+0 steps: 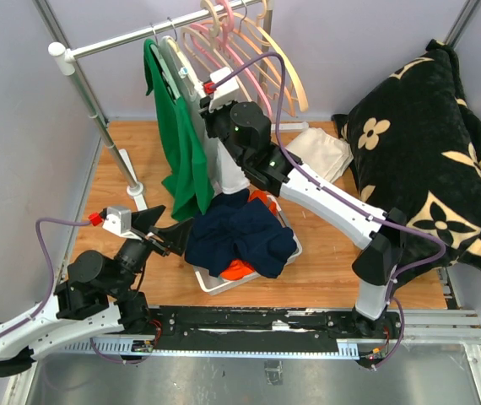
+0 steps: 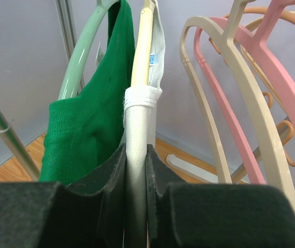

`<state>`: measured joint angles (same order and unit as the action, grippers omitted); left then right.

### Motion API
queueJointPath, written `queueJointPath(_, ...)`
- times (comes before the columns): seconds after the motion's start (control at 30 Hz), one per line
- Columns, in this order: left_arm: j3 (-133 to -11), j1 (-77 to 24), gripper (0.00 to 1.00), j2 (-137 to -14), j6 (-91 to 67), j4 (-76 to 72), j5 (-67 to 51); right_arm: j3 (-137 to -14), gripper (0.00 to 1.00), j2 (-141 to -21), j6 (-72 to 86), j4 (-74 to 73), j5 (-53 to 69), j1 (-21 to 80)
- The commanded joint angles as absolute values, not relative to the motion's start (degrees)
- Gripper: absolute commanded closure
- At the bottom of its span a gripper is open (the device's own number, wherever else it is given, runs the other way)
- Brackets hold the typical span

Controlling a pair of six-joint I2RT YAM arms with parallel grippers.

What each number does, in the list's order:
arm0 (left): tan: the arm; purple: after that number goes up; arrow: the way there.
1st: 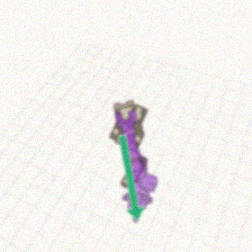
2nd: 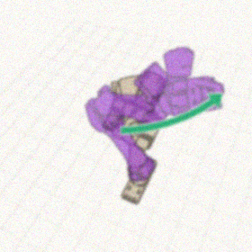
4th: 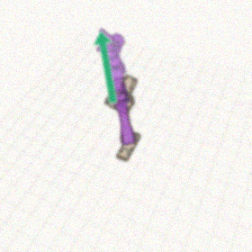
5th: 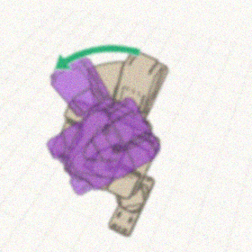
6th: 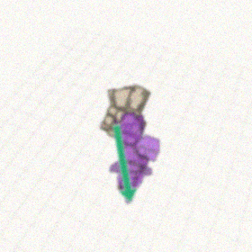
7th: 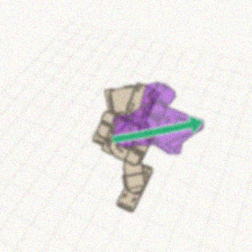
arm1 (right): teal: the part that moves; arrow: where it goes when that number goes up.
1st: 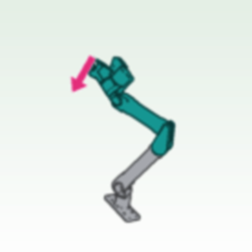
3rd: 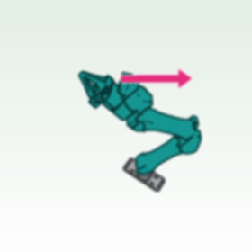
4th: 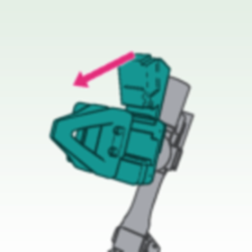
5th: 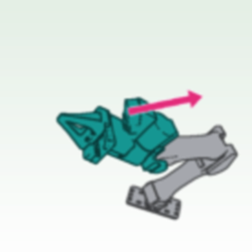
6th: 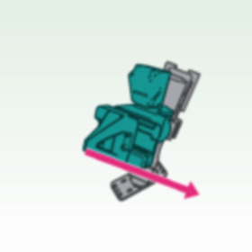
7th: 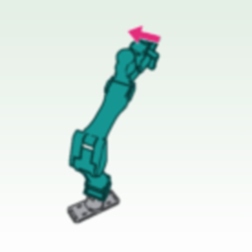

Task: Remove the t-shirt from the hanger
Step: Pick up the hanger from the clothesline.

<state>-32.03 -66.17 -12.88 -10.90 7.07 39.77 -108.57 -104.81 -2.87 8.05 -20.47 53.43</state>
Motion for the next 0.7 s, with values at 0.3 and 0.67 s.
queueJointPath(0.3, -34.33, -66.62, 0.03, -16.26, -9.85, 2.93, 39.40, -106.73, 0.99, -97.05, -6.00, 15.59, -17.19, 52.85)
queueJointPath(0.67, -35.64, -66.62, 0.03, -19.98, -9.09, -0.28, 39.17, -101.00, 1.00, -90.17, -7.73, 18.34, -16.62, 52.80)
